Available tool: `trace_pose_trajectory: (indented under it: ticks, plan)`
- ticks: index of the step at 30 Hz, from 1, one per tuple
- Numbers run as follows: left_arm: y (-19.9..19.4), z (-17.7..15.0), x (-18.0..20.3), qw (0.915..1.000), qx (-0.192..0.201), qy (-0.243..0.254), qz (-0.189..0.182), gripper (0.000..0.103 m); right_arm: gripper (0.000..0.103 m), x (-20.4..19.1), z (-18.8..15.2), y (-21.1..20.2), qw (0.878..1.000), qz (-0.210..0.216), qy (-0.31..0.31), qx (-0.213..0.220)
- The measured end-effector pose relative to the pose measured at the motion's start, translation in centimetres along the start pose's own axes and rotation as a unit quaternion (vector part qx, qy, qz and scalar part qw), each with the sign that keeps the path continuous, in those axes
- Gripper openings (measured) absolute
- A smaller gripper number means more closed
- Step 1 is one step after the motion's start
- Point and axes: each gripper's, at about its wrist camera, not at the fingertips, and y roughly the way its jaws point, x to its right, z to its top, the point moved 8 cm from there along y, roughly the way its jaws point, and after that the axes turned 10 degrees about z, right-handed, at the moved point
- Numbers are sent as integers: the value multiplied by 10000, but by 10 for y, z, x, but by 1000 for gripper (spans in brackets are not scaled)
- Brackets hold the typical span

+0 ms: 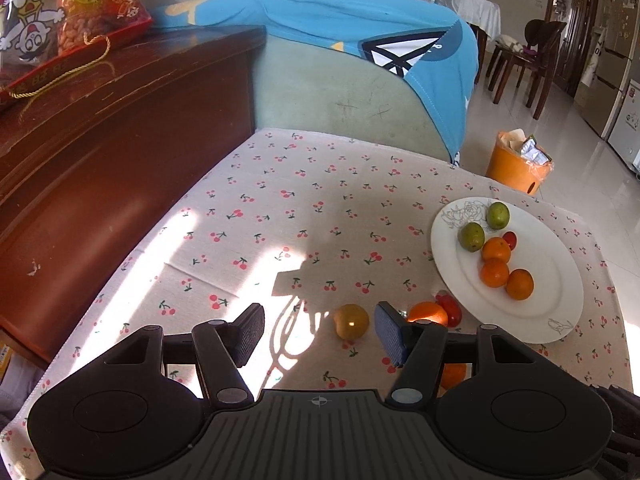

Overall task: Organize fruits
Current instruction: 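Withdraw both grippers from the plate toward the loose fruits, then grasp a brown kiwi-like fruit with the left gripper while the right gripper grasps another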

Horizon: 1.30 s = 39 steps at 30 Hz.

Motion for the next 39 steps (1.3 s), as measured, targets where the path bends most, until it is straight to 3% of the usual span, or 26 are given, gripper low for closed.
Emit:
trace_pose_trajectory:
  ticks: [14,30,39]
  plan:
    - [22,-17,-1,9998,-120,153,48,60,42,-21,-22,20,9986,360,-171,-344]
    - [45,-21,22,9989,-5,279,-367,58,42,-27,-31,44,9975,390,-354,-472]
    - [60,-24,25,9991,-57,214,-355,45,35,-28,-31,50,9973,326,-499,-427]
